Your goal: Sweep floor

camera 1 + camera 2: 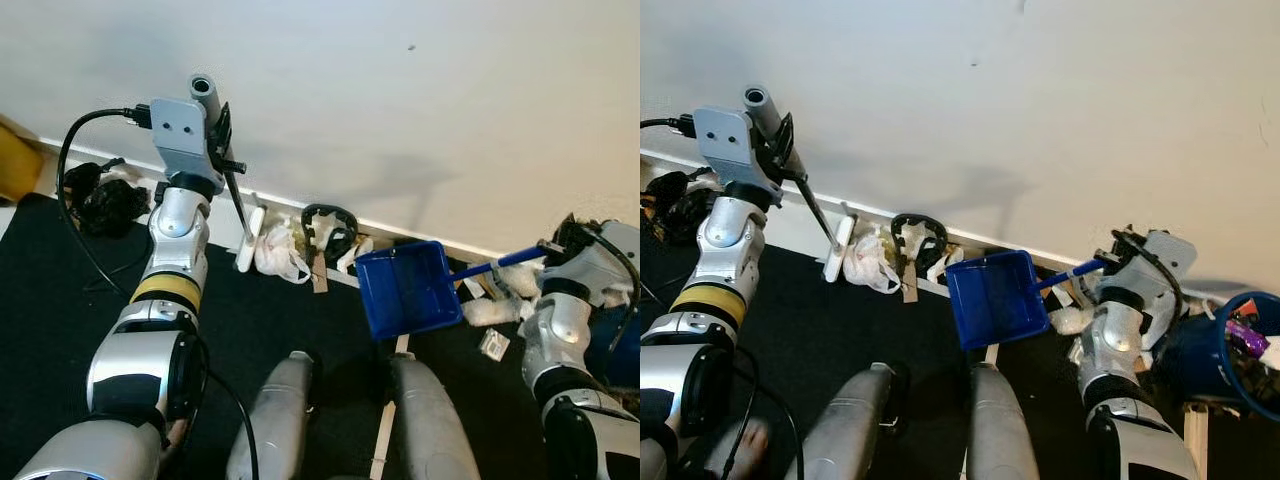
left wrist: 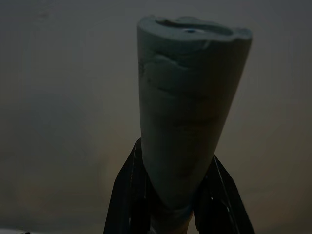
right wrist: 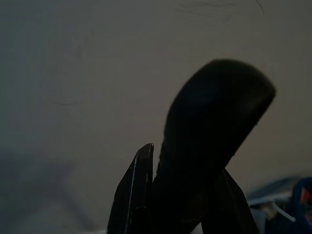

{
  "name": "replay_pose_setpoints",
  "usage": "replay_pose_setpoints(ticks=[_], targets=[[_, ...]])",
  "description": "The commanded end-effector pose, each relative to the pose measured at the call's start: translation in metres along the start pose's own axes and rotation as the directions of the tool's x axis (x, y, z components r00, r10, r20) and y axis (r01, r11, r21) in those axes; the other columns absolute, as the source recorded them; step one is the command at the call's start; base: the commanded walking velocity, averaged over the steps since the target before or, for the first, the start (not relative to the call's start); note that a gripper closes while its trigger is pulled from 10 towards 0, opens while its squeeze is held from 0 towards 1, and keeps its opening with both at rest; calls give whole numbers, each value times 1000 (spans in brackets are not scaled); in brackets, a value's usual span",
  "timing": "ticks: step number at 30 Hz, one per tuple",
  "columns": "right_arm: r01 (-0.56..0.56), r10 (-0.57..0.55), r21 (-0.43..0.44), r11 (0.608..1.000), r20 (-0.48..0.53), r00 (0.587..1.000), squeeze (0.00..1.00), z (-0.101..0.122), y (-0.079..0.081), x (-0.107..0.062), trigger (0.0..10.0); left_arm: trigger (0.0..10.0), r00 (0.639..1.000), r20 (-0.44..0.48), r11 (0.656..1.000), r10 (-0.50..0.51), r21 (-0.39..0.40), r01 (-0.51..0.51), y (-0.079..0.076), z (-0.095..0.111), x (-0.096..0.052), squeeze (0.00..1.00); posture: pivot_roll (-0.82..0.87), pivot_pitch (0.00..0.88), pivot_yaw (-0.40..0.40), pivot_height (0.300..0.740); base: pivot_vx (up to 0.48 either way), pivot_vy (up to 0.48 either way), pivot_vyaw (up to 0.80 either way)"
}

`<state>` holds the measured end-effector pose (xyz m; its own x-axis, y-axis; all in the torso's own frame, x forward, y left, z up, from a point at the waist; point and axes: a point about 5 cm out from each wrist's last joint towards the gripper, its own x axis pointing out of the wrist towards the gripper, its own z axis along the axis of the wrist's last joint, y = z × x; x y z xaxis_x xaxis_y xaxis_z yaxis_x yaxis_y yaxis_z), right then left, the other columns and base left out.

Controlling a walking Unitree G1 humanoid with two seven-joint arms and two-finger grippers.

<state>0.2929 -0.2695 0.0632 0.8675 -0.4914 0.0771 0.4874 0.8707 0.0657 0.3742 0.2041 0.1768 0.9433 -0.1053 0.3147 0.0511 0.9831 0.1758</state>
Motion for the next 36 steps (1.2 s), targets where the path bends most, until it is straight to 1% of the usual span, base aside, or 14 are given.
replay_pose_setpoints(ticks=[1,2,3,4,5,15,16,18,19,23,28,30,32,36], targets=[[-21,-35,-149,989,-367,930,0,-63,-32,-46,10000,10000,999,-31,999,-14,-30,13,-7,-9,-5,0,98,353,-18,740,0,0,0],[-93,27,-166,982,-361,932,243,-59,-31,-40,10000,10000,999,-37,999,-14,-32,13,-8,-9,-4,0,97,341,-19,740,0,0,0],[-108,39,-175,979,-356,934,616,-57,-31,-38,10000,10000,999,-39,999,-12,-35,10,-8,-9,-3,0,97,338,-19,740,0,0,0],[-108,39,-175,979,-356,934,616,-57,-31,-38,10000,10000,999,-39,999,-12,-35,10,-8,-9,-3,0,97,338,-19,740,0,0,0],[-107,39,-178,978,-350,936,980,-54,-32,-34,10000,10000,999,-40,999,-8,-40,7,-9,-8,-3,0,95,330,-18,740,0,0,0],[-108,36,-243,964,-284,958,1000,-34,-36,-13,10000,10000,997,-69,997,17,-67,-21,-12,-8,2,0,97,278,-31,740,0,0,0],[-101,30,-257,961,-268,963,659,-31,-37,-11,10000,10000,997,-68,997,19,-72,-24,-12,-8,2,0,95,269,-34,740,0,0,0],[-97,26,-264,960,-258,966,659,-30,-38,-9,10000,10000,997,-68,997,20,-74,-25,-13,-8,2,0,95,269,-34,740,0,0,0],[-88,24,-251,964,-245,969,0,-27,-38,-8,10000,10000,997,-69,996,26,-79,-31,-13,-9,1,0,91,253,-39,740,0,0,0],[-96,48,-223,970,-213,976,0,-24,-34,-7,10000,10000,996,-73,995,45,-91,-51,-12,-11,-2,0,84,234,-45,740,0,0,0],[-200,161,-157,967,-232,959,0,-34,-19,-20,10000,10000,994,-81,992,78,-90,-86,-9,-14,-7,0,81,197,-55,740,0,0,0],[-238,196,-158,958,-246,949,35,-39,-16,-26,10000,10000,992,-85,991,93,-86,-100,-8,-15,-8,0,85,187,-58,740,0,0,0],[-261,212,-183,948,-250,945,1000,-42,-15,-32,10000,10000,990,-85,989,113,-88,-120,-6,-15,-10,0,87,173,-64,740,0,0,0],[-282,230,-199,939,-248,941,1000,-45,-18,-37,10000,10000,987,-79,985,138,-93,-145,-4,-16,-13,0,86,167,-70,740,0,0,0]])
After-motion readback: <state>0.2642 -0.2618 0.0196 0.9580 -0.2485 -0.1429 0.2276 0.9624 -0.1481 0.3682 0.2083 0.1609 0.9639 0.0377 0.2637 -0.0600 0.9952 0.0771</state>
